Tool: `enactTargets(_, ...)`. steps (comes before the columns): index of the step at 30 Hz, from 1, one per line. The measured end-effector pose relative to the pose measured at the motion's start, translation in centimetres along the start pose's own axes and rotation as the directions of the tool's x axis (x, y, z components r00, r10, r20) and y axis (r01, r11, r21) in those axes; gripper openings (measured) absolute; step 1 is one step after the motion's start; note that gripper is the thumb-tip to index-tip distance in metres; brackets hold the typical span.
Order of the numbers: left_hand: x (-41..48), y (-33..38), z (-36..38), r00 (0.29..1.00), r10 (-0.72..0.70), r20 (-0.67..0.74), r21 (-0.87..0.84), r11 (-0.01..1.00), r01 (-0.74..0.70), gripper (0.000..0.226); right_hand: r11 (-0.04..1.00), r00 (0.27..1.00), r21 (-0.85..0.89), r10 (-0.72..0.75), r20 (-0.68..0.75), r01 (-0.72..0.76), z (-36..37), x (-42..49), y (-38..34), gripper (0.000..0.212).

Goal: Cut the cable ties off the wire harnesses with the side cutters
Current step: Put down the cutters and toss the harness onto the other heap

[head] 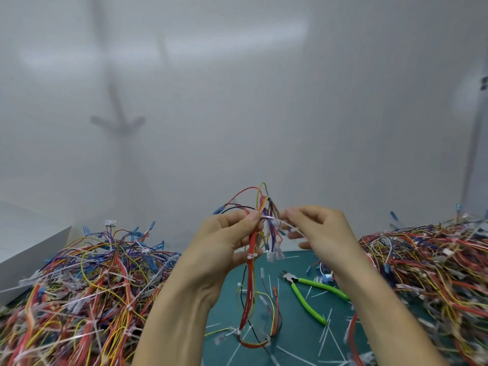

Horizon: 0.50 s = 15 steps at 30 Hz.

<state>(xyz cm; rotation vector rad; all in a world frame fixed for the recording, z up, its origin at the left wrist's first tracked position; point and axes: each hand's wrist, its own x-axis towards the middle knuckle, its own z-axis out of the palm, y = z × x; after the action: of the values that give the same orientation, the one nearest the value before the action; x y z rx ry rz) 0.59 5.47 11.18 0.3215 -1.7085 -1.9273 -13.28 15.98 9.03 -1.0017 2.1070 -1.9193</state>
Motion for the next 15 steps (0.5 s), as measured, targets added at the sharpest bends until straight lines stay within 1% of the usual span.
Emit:
enactTargets(1,0.1,-0.1,-0.1,1.0,0.0,-0.019,0.003,1.0,0.0,0.016,0.976,1.0,-0.217,-0.003,-0.028,-0.003,0.1,0.6,1.5,0.02)
enactTargets(2,0.2,-0.1,-0.2,1.0,-0.002,-0.031,-0.002,1.0,0.002,0.014,0.893,1.0,-0.45,0.003,-0.013,-0.009,0.4,1.0,3.2,0.021)
enactTargets(3,0.3,-0.2,-0.4,0.999,-0.005,-0.038,-0.01,1.0,0.004,0.014,0.77,0.999,-0.637,0.045,0.03,-0.016,0.8,1.3,5.0,0.027)
enactTargets(4,0.3,-0.2,-0.5,0.999,-0.007,-0.041,-0.016,1.0,0.006,0.014,0.645,0.99,-0.764,0.122,0.074,-0.022,1.2,1.4,6.7,0.037)
enactTargets(5,0.4,-0.1,-0.6,0.999,-0.007,-0.043,-0.021,1.0,0.006,0.014,0.541,0.97,-0.84,0.22,0.105,-0.032,1.5,1.3,8.3,0.046)
enactTargets(6,0.4,-0.1,-0.8,0.999,-0.006,-0.043,-0.026,1.0,0.005,0.016,0.461,0.944,-0.886,0.309,0.116,-0.042,1.8,1.1,9.7,0.052)
enactTargets(7,0.4,-0.1,-1.0,0.999,-0.002,-0.043,-0.033,0.999,0.0,0.017,0.401,0.923,-0.915,0.366,0.115,-0.045,2.0,0.9,10.8,0.056)
enactTargets(8,0.4,0.0,-1.1,0.999,0.004,-0.042,-0.038,0.999,-0.005,0.018,0.358,0.917,-0.933,0.384,0.109,-0.039,2.1,0.8,11.8,0.058)
enactTargets(10,0.4,0.2,-1.4,0.999,0.014,-0.038,-0.04,0.999,-0.015,0.018,0.312,0.937,-0.95,0.338,0.09,-0.021,2.2,0.9,12.9,0.058)
enactTargets(12,0.4,0.2,-1.6,0.999,0.024,-0.04,-0.036,0.999,-0.026,0.018,0.276,0.951,-0.961,0.295,0.09,0.006,2.3,1.0,13.1,0.052)
enactTargets(15,0.4,0.3,-1.8,0.998,0.051,-0.048,-0.027,0.998,-0.053,0.019,0.237,0.95,-0.97,0.291,0.115,0.046,2.6,0.9,12.9,0.044)
